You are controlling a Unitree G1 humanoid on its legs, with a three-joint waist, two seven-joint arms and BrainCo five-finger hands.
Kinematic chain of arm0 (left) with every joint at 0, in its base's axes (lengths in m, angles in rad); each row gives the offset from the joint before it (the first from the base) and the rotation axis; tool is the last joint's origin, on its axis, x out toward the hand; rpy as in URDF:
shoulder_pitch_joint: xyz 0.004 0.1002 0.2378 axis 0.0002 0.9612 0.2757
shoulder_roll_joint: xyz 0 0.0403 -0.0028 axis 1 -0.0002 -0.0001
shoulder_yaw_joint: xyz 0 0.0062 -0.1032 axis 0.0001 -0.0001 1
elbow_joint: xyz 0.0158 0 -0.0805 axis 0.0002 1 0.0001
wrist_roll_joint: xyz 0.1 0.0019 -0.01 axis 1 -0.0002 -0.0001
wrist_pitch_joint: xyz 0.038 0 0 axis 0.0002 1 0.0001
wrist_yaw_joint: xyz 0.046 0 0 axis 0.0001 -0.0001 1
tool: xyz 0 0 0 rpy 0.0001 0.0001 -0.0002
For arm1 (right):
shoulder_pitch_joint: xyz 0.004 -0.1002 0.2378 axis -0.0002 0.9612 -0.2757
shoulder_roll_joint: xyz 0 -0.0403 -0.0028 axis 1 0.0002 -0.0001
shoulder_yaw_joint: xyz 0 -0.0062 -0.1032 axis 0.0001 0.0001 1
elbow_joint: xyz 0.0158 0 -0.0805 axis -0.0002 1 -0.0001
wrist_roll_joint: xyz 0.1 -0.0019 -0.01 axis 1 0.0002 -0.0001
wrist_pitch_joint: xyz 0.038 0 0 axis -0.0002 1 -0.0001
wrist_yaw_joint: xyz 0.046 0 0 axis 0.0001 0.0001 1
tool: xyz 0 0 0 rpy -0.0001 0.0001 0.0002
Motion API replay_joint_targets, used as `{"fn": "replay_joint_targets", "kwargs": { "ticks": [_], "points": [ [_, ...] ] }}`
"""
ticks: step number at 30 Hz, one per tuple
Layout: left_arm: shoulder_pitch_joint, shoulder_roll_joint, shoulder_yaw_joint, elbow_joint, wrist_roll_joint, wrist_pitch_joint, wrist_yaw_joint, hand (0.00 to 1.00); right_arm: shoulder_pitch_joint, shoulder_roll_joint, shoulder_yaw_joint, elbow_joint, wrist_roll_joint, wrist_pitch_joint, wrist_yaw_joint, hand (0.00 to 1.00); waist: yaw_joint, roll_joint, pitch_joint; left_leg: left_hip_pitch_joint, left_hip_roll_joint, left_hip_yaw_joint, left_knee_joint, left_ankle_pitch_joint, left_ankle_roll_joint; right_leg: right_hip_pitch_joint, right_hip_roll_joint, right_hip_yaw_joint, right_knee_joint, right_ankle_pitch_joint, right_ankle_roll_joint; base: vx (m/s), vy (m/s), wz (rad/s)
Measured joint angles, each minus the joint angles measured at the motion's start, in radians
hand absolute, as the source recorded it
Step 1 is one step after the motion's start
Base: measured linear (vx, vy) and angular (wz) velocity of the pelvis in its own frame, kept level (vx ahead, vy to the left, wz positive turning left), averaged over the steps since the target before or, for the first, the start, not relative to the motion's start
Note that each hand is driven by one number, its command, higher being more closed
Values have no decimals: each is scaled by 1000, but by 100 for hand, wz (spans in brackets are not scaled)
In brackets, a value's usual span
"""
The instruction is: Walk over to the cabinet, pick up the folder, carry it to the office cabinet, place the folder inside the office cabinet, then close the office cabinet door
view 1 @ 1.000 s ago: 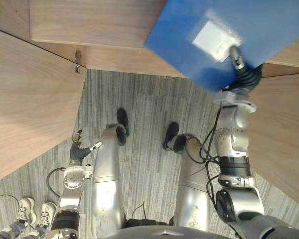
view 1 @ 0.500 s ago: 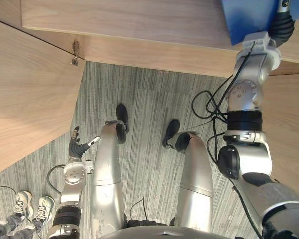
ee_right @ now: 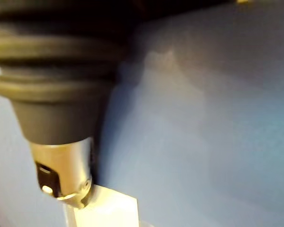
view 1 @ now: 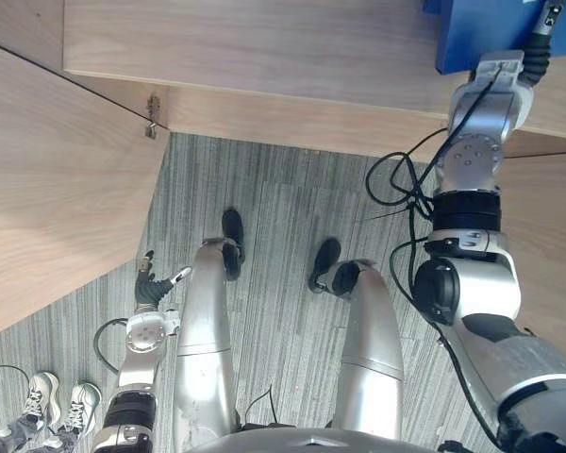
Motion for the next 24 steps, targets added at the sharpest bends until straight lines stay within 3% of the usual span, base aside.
{"fn": "replay_joint_targets", "kwargs": {
  "ticks": [10, 20, 24],
  "points": [
    [-1, 3, -3, 0, 0, 2, 8, 0, -11, 0, 44, 26, -10, 9, -1, 0, -4, 1, 0, 34, 7, 0, -33, 11, -5, 34, 13, -7, -38, 13, -6, -1, -5, -2],
    [-20, 7, -5, 37, 0, 7, 17, 0, -19, 0, 89, 28, -88, 46, 20, 0, -1, 2, -7, 70, 19, 7, -73, 25, -7, 68, 30, -10, -89, 42, -7, -17, -14, -4],
    [-38, 9, -6, 61, 0, 8, 18, 0, -15, 0, 114, 28, -179, 71, 23, 0, -4, 4, -18, 78, 20, 14, -89, 35, -4, 73, 32, -9, -108, 54, -5, -1, -3, -2]
  ]
}}
